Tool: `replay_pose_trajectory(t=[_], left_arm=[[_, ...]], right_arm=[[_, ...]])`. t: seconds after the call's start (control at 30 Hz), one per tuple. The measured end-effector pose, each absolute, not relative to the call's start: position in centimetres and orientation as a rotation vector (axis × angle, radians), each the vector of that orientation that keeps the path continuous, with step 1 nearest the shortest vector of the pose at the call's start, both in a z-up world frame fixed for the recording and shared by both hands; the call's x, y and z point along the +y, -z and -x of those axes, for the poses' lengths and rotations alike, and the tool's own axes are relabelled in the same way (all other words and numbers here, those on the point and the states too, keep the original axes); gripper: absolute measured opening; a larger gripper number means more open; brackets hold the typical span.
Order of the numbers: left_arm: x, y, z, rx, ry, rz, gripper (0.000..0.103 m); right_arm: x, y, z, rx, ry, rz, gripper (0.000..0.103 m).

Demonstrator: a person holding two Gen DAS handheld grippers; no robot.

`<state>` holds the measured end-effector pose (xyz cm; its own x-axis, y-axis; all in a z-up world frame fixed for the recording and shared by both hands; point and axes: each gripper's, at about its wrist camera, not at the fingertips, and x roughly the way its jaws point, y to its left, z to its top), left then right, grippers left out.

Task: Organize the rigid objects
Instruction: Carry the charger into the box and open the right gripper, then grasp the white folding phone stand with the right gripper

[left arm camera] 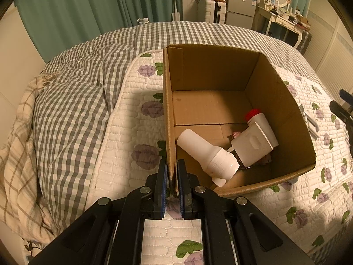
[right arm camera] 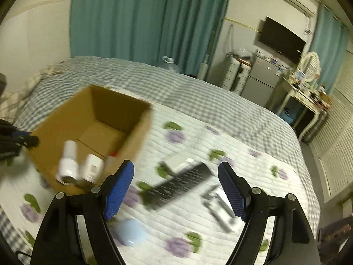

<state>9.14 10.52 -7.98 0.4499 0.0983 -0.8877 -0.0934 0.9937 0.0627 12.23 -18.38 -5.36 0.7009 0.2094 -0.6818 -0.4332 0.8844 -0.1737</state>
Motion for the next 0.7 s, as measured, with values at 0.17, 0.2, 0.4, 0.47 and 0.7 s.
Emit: replay_pose_trajectory(t=[0.17, 0.2, 0.4, 0.47, 0.7], left_arm=[[10.7, 8.0, -9.1, 1.102, -0.119, -0.002, 0.008], [10.8, 8.0, -9.1, 1.104, -0.12, -0.001, 0.008], [10.5, 8.1, -9.3, 1.121, -0.135, -0.021, 0.008], [10.4, 8.1, -9.4, 1.126, -0.141, -0.03, 0.008], [10.1, 8.2, -9.5, 1.134, -0.152, -0.043, 0.008]], right_arm=[[-23.3, 7.3, -13.7, 0.765, -0.283, 0.379, 0.079], [-24.2, 7.9, -14.0, 0.779, -0.274, 0.38, 0.079], [-28.0, 12.9, -15.3, 0.847, -0.249, 0.411, 0.079], [-28.5, 14.6, -15.6, 0.857, -0.223, 0.426, 0.079], [-28.2, 17.9, -17.1, 0.902, -0.228, 0.46, 0.079]])
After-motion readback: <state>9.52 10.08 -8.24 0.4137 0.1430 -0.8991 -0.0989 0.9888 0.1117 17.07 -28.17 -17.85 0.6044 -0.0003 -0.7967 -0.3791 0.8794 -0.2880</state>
